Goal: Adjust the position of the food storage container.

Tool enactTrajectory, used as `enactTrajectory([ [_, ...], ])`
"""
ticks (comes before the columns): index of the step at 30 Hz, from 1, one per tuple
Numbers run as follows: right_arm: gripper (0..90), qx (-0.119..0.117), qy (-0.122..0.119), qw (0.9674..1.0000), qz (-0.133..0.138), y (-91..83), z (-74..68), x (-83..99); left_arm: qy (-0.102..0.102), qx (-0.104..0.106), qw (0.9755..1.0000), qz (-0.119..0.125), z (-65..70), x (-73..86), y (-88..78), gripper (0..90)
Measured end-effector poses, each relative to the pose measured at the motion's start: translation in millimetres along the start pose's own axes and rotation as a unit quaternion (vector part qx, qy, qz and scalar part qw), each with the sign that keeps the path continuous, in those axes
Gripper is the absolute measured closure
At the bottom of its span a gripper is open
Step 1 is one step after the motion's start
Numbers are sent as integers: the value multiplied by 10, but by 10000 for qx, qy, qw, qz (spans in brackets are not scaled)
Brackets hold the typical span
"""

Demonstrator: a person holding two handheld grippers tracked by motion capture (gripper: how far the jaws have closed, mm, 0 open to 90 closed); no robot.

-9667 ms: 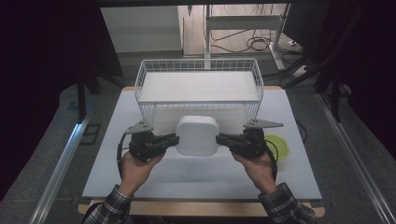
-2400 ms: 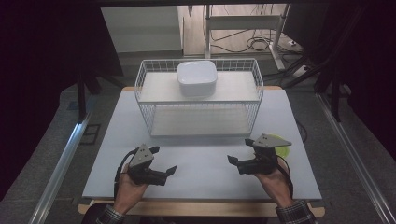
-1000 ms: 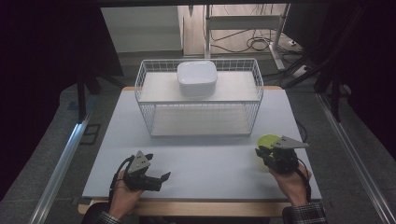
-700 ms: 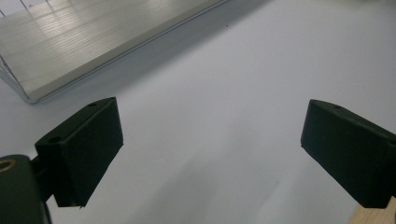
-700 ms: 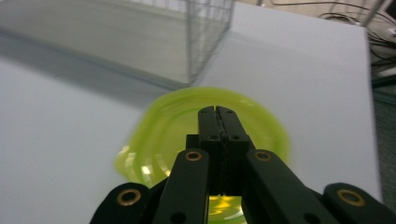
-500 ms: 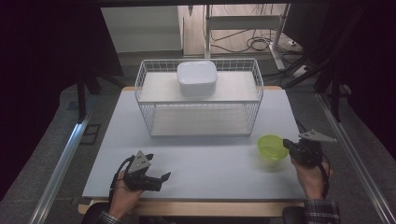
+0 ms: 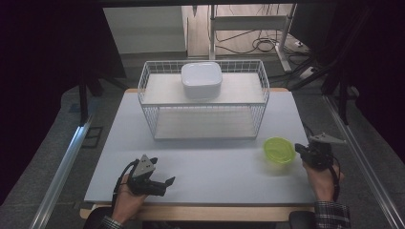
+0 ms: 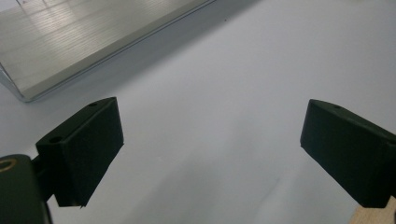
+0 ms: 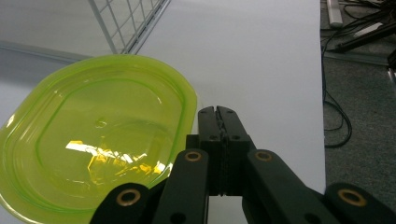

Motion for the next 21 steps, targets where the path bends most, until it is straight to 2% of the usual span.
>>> enactTrajectory([
  [9, 893, -130, -106, 9998, -62, 41, -142, -8, 27, -28, 10000, -31, -5, 7, 6, 56],
  [14, 893, -236, -80, 9996, -122, 73, -200, 4, 32, -21, 10000, -52, 0, 12, 12, 56],
  [21, 891, -447, -128, 9988, -183, 115, -356, 2, 61, -22, 9999, -90, 6, 19, 22, 56],
])
Point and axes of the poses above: each handheld gripper's, and its own axes: y roughly forward along the jaws, x roughly out of its underside, z roughly to its right, the point moved 8 cm from there along y, roughly forward along the jaws, and after that the axes turned 1 degree about x, right-handed, at the moved point
